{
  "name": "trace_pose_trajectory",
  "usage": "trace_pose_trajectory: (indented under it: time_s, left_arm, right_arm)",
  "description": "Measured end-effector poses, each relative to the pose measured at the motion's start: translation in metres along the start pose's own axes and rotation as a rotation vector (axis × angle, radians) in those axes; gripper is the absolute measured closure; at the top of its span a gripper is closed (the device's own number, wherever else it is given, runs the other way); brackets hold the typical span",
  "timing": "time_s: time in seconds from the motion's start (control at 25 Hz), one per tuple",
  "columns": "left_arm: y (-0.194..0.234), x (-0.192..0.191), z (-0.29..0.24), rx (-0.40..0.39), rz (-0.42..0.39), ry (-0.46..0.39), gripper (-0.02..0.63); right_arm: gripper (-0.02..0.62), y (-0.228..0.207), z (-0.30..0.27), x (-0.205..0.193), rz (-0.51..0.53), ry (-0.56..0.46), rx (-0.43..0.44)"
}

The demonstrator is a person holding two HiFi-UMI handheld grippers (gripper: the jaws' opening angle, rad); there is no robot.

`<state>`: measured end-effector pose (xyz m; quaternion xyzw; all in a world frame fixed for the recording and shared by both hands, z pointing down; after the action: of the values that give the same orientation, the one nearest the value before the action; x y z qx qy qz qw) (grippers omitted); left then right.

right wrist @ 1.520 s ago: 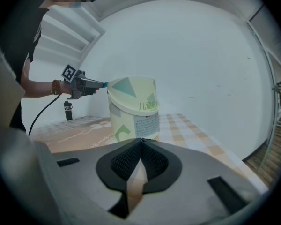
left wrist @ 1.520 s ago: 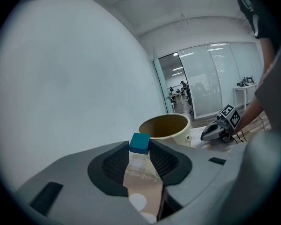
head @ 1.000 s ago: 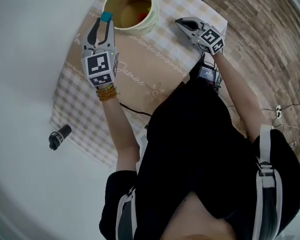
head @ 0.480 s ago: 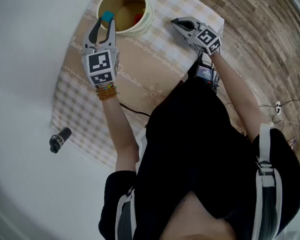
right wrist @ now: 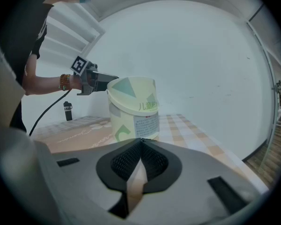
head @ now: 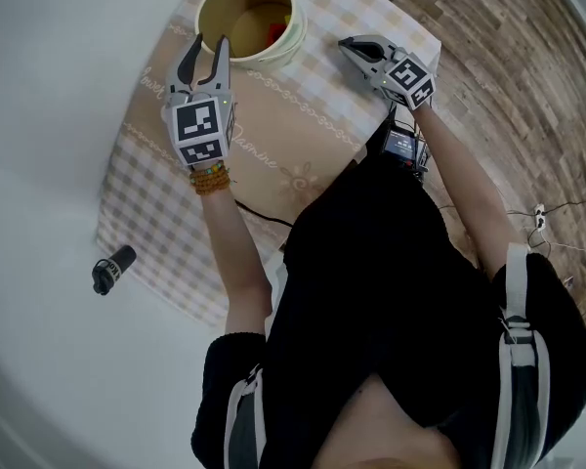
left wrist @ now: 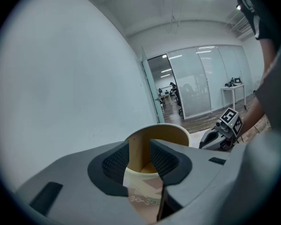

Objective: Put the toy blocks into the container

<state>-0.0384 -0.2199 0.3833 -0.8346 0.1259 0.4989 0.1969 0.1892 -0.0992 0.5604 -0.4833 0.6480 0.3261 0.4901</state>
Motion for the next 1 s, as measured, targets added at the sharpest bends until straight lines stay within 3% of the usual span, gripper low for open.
trace_pose_trajectory:
  time_s: [0.4,0.64,1.0]
  left_arm:
    - [0.007,-0.028,0.047,0.098,0.063,-0.018,0.463]
    - [0.008,-0.068,0.091,0.163,0.221,-0.088,0.463]
    - [-0.029,-0.14,0.121,0.244,0.328,-0.138,0.466]
  right_arm:
    - [0.589,0.001,0.0,0.0,-0.003,0.002,0.001]
    - [0.589,0.003,0.0,0.001,-0.003,0.0,-0.001]
    - [0.589,0.003,-0.001,0.001,0.003,0.001,0.003]
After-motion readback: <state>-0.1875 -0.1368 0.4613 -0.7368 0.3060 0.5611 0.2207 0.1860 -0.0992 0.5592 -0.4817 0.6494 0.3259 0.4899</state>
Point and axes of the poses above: the fingertips, and each gripper's own axes: z backward along the fingers, y to its left, x out of its top, the point moved 6 cm from there along z, backward along the fingers, and after that the axes turned 12 degrees about -x, right-handed, at the moved point
